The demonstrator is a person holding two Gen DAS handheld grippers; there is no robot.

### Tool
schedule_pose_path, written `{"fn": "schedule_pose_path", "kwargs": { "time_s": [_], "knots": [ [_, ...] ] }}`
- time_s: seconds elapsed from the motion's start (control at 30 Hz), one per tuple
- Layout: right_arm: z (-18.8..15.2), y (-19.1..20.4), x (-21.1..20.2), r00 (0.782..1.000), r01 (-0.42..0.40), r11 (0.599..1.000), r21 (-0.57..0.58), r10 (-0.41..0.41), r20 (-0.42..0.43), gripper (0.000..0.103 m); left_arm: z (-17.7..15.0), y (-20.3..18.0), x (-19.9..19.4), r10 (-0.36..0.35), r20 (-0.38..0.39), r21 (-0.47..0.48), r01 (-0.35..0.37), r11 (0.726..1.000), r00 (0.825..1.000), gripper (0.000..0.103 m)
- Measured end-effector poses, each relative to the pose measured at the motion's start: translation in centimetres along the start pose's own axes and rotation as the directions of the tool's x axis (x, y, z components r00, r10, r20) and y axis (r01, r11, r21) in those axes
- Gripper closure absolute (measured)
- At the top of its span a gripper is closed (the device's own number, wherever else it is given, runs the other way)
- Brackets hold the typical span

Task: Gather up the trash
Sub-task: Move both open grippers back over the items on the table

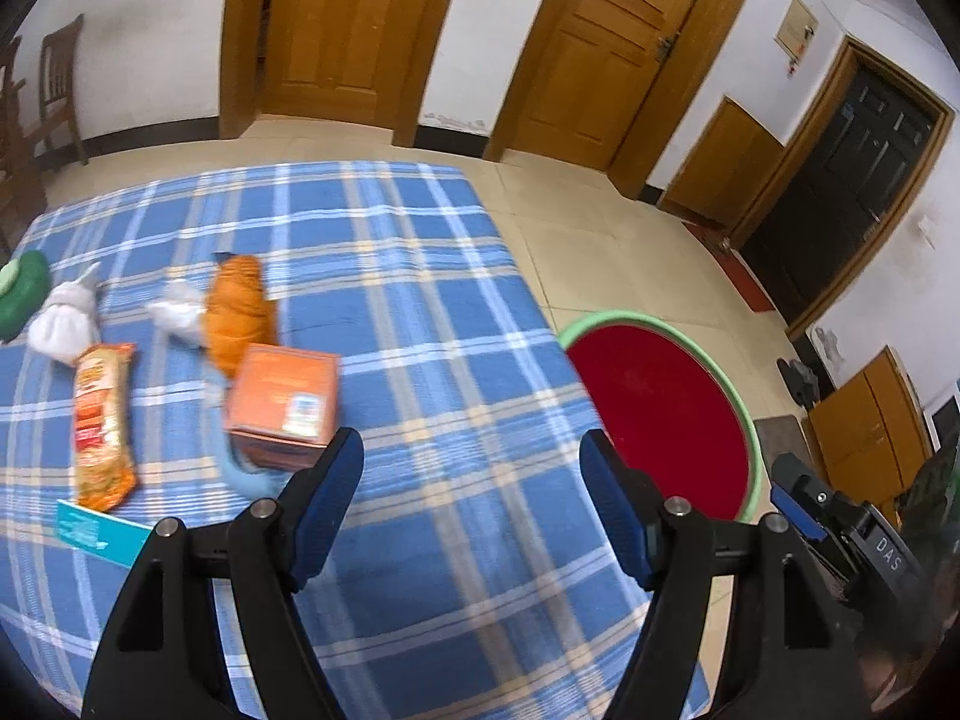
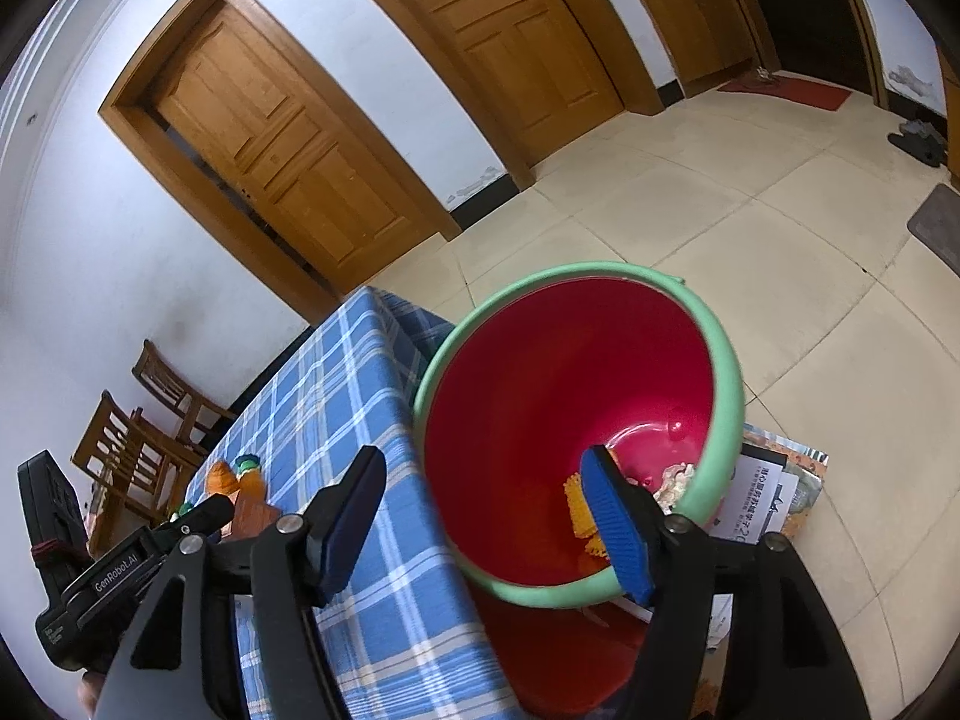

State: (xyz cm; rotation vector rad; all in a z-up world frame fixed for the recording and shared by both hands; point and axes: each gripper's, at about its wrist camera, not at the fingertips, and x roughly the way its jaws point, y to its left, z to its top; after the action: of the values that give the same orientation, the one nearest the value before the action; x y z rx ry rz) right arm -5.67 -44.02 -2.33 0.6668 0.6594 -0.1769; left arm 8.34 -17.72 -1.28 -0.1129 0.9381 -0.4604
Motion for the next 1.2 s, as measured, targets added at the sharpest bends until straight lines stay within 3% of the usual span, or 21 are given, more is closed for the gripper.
{"fn": "schedule_pose_path", "kwargs": {
  "time_s": [0.2, 0.53, 0.93, 1.2],
  "knots": [
    [-0.5, 2.1, 0.2, 1.000, -0.003, 0.999, -0.043, 0.003, -0.012, 0.021, 0.1, 3.1, -1.7, 0.027, 0.029, -0.044, -0.026, 0.999, 0.999, 0.029],
    [-1.4, 5.3, 0.9, 0.999, -0.002, 0.995, -0.095, -0.002, -0.040, 0.018, 0.5, 8.9, -4.4, 0.111, 0.068, -0.107, -0.103, 0.989, 0.992, 0.029],
    [-2.5, 8.0, 2.4, 0.996, 0.005, 0.991, -0.133, -0.016, -0.082, 0.014, 0.5, 15.5, -4.1, 0.211, 0.029, -0.159, -0.203, 0.966, 0.977, 0.029],
    [-2.9, 9.2, 3.5, 0.993, 0.016, 0.989, -0.150, -0.033, -0.112, 0.014, 0.6, 17.5, -1.9, 0.208, -0.018, -0.166, -0.209, 0.964, 0.978, 0.029]
  ]
}}
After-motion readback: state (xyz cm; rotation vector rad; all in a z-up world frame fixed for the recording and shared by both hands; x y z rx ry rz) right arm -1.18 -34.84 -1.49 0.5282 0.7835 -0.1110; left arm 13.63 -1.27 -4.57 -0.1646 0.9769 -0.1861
